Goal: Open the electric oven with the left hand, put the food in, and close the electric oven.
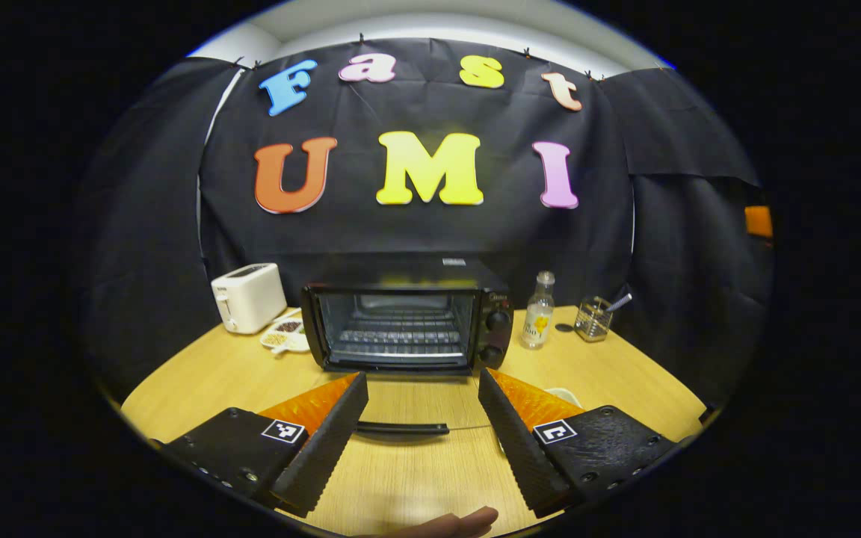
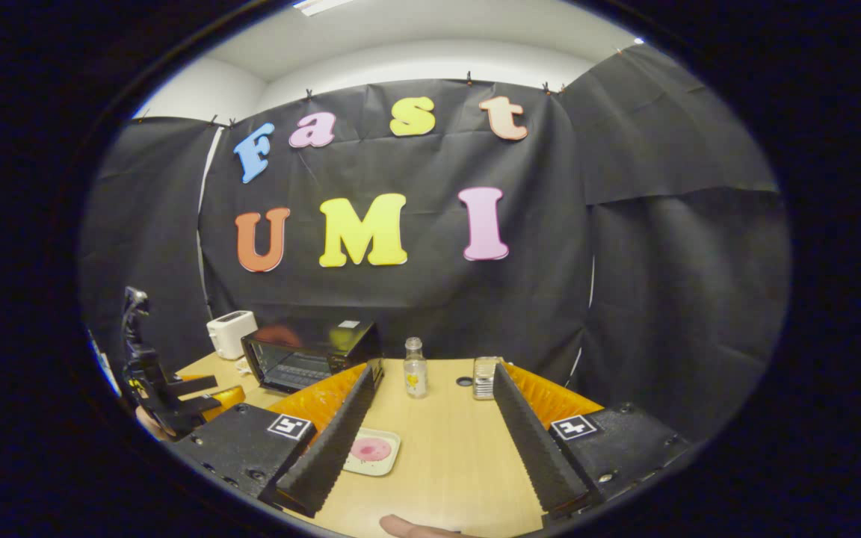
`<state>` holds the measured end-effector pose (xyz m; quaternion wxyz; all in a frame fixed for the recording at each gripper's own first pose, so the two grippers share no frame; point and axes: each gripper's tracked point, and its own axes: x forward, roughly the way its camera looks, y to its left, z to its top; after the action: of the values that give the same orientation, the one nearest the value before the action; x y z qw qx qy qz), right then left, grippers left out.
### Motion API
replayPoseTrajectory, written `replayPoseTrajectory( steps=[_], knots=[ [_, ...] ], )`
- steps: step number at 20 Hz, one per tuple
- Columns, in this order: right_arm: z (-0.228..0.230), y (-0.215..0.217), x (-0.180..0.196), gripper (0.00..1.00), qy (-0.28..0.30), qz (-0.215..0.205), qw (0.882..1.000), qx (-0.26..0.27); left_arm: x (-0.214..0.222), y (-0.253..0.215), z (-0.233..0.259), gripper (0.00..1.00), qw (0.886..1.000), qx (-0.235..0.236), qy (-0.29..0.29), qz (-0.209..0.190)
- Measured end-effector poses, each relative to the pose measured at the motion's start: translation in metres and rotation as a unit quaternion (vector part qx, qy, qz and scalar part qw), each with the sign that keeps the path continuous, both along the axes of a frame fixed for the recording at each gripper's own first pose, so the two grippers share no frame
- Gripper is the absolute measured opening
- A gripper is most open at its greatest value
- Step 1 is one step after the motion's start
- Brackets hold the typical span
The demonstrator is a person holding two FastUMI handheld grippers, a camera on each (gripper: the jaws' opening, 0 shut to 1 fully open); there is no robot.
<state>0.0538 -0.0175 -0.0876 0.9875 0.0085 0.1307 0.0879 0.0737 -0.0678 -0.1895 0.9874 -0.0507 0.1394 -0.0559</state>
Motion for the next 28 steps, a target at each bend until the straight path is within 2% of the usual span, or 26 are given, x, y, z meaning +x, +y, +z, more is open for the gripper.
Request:
replayPoseTrajectory(
  steps=[4, 7, 11, 13, 14, 15, 16, 18, 20, 22, 23, 24, 25, 26, 28],
  knots=[
    [-0.050, 0.011, 0.036, 1.00, 0.064, 0.014, 0.998, 0.005, -0.012, 0.013, 0.056, 0.95, 0.997, 0.016, -0.069, 0.019],
    [-0.089, 0.013, 0.062, 1.00, 0.096, 0.007, 0.995, -0.011, -0.018, 0.030, 0.075, 0.95, 0.995, 0.026, -0.081, 0.044],
    [-0.150, 0.021, 0.085, 1.00, 0.149, 0.002, 0.988, -0.025, -0.020, 0.044, 0.100, 0.95, 0.993, 0.016, -0.108, 0.052],
    [-0.181, 0.031, 0.093, 0.95, 0.184, 0.002, 0.983, -0.012, -0.021, 0.050, 0.110, 0.95, 0.991, 0.020, -0.126, 0.051],
    [-0.197, 0.035, 0.096, 0.89, 0.200, 0.002, 0.980, -0.004, -0.021, 0.054, 0.114, 0.95, 0.990, 0.026, -0.130, 0.052],
    [-0.212, 0.041, 0.099, 0.88, 0.216, 0.004, 0.976, 0.002, -0.021, 0.060, 0.114, 0.84, 0.989, 0.031, -0.133, 0.056],
    [-0.228, 0.046, 0.100, 0.86, 0.232, 0.003, 0.973, 0.005, -0.022, 0.067, 0.116, 0.95, 0.988, 0.035, -0.137, 0.064],
    [-0.261, 0.054, 0.099, 0.76, 0.264, 0.004, 0.964, 0.007, -0.018, 0.076, 0.115, 0.95, 0.987, 0.034, -0.138, 0.072],
    [-0.286, 0.067, 0.098, 0.78, 0.287, 0.014, 0.958, 0.012, -0.014, 0.075, 0.109, 0.95, 0.988, 0.025, -0.133, 0.069],
    [-0.302, 0.072, 0.096, 0.61, 0.304, 0.012, 0.952, 0.017, -0.009, 0.076, 0.101, 0.95, 0.990, 0.016, -0.121, 0.067],
    [-0.309, 0.074, 0.096, 0.55, 0.309, 0.005, 0.951, 0.023, -0.008, 0.077, 0.099, 0.84, 0.991, 0.016, -0.117, 0.066],
    [-0.315, 0.076, 0.094, 0.54, 0.319, 0.002, 0.947, 0.032, -0.007, 0.079, 0.098, 0.84, 0.991, 0.018, -0.117, 0.066],
    [-0.322, 0.081, 0.090, 0.53, 0.332, 0.001, 0.942, 0.043, -0.005, 0.081, 0.098, 0.95, 0.991, 0.021, -0.117, 0.067],
    [-0.326, 0.088, 0.089, 0.37, 0.342, 0.008, 0.938, 0.057, -0.005, 0.083, 0.098, 0.95, 0.990, 0.024, -0.119, 0.068],
    [-0.334, 0.097, 0.086, 0.31, 0.358, 0.016, 0.931, 0.072, -0.003, 0.084, 0.095, 0.95, 0.990, 0.027, -0.120, 0.069]
  ],
)
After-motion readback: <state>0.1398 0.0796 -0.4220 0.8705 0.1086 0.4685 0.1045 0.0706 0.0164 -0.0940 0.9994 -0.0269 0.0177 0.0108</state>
